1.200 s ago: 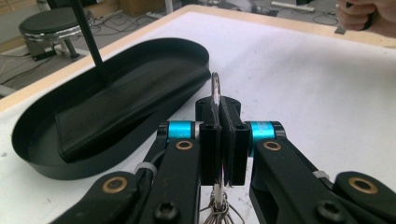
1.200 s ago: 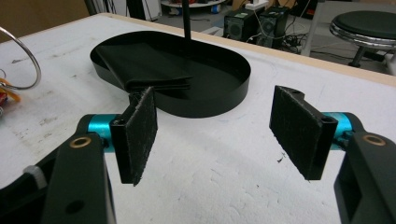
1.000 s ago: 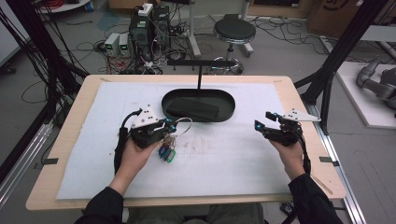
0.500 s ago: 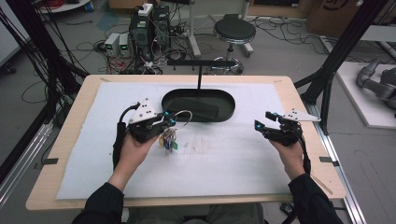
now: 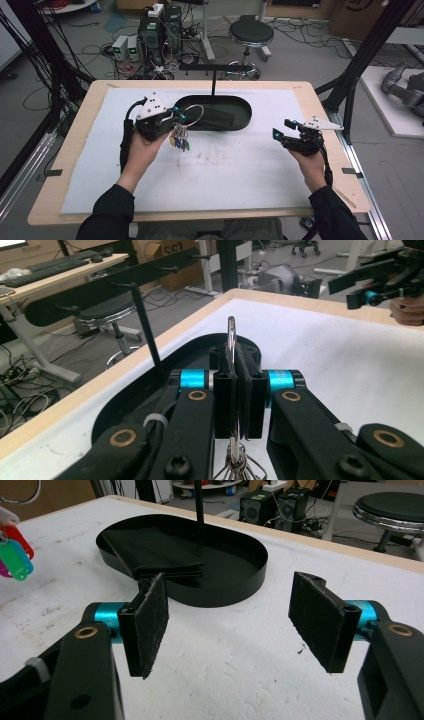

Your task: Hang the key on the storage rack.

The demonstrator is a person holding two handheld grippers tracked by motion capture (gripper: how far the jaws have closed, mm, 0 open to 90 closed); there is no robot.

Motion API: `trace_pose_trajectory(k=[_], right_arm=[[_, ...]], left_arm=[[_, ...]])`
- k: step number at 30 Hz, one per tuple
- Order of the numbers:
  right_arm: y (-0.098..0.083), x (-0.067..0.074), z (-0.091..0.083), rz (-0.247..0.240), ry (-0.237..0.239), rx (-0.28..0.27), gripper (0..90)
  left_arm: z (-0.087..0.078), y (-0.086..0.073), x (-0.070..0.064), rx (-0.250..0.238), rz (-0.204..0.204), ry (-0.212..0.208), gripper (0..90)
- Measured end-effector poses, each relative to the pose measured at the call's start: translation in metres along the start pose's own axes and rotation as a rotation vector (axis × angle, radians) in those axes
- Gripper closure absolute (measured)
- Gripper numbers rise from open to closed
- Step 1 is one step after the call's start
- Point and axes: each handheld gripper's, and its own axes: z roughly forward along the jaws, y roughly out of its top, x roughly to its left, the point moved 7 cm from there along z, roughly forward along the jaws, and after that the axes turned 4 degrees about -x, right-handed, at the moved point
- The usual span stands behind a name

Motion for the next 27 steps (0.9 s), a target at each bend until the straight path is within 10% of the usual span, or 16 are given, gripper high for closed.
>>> trace_pose_trajectory(k=[27], right_arm=[[0.000, -0.002, 0.001, 0.013, 0.000, -0.008, 32.8]], left_arm=[[0.019, 0.026, 0.041, -0.049, -0.006, 0.106, 86.2]])
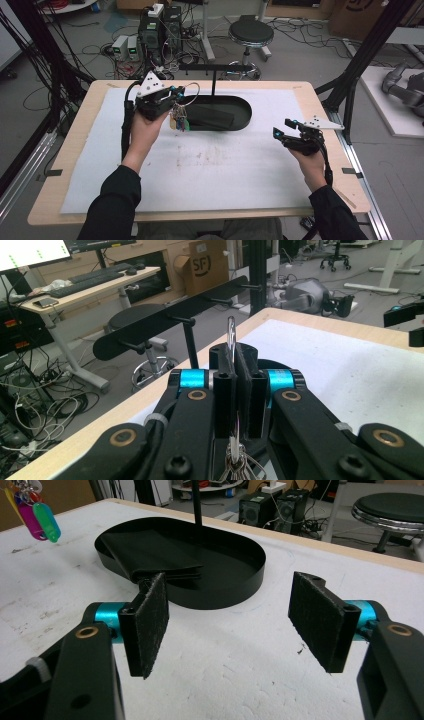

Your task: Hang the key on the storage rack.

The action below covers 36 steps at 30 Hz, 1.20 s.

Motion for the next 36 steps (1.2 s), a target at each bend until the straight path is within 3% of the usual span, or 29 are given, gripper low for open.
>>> trace_pose_trajectory(k=[14, 19, 27, 36], right_arm=[[0.000, -0.001, 0.000, 0.004, 0.000, -0.001, 32.9], [0.000, -0.001, 0.000, 0.005, 0.000, -0.002, 32.9], [0.000, 0.000, 0.001, 0.006, 0.002, -0.001, 33.0], [0.000, -0.001, 0.000, 0.005, 0.002, -0.005, 33.1]], left_arm=[[0.009, -0.009, 0.021, -0.012, -0.029, 0.065, 86.3], [0.011, -0.008, 0.025, -0.027, -0.044, 0.068, 86.3], [0.022, 0.005, 0.028, -0.023, -0.030, 0.068, 86.2], [0.033, 0.002, 0.035, -0.003, -0.049, 0.085, 86.3]])
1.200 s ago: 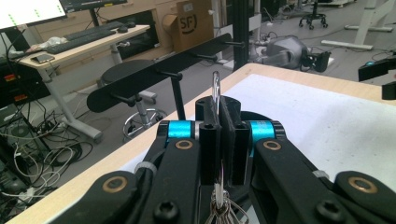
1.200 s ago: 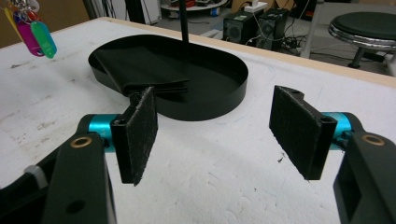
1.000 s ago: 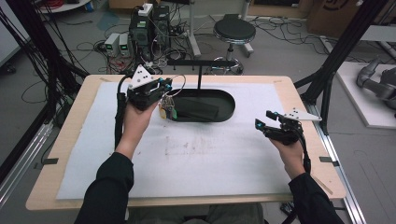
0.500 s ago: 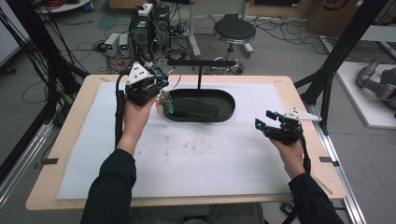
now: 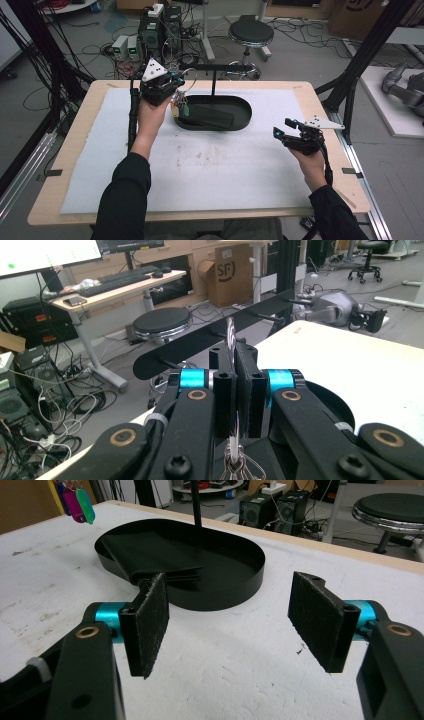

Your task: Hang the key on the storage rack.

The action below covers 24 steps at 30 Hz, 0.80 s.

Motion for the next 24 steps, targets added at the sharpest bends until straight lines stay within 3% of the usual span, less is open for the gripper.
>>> trace_pose_trajectory(k=[16, 24], right_arm=[[0.000, -0.001, 0.000, 0.005, 0.000, -0.001, 33.1], [0.000, -0.002, 0.000, 0.006, 0.001, -0.002, 33.1]], left_arm=[[0.012, -0.019, 0.016, 0.046, -0.059, 0.029, 86.3], [0.015, -0.025, 0.020, 0.044, -0.086, 0.040, 86.2]])
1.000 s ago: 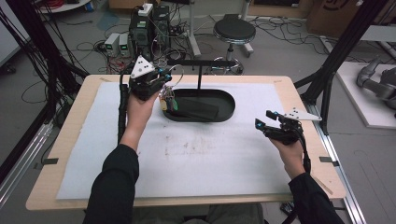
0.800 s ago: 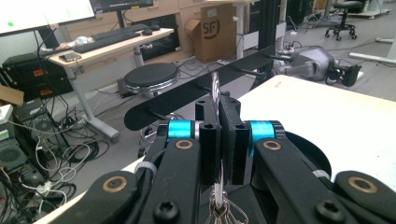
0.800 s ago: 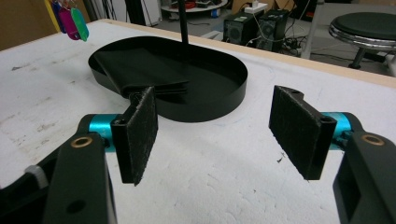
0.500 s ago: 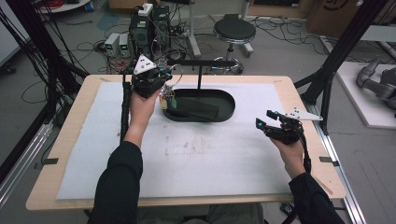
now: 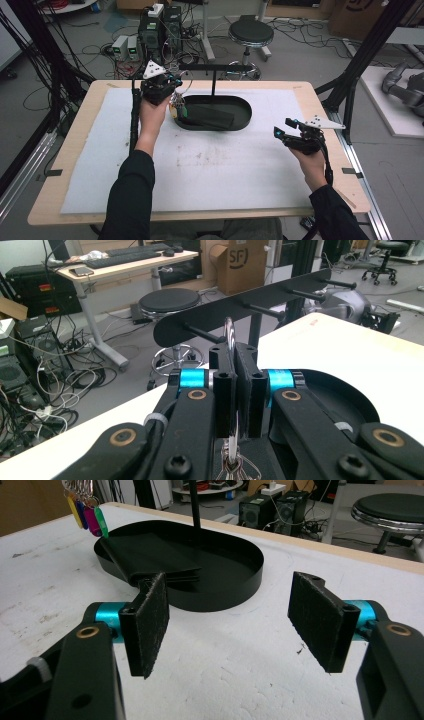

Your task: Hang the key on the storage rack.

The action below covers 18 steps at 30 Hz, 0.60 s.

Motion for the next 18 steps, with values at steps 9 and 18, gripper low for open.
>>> trace_pose_trajectory(k=[9, 18], right_arm=[[0.000, 0.000, 0.000, 0.001, 0.002, 0.003, 33.2], [0.000, 0.000, 0.000, -0.001, 0.003, 0.003, 33.2]], left_arm=[[0.002, -0.006, 0.006, 0.004, -0.025, 0.016, 86.2], [0.004, -0.013, 0.011, 0.013, -0.047, 0.046, 85.7]])
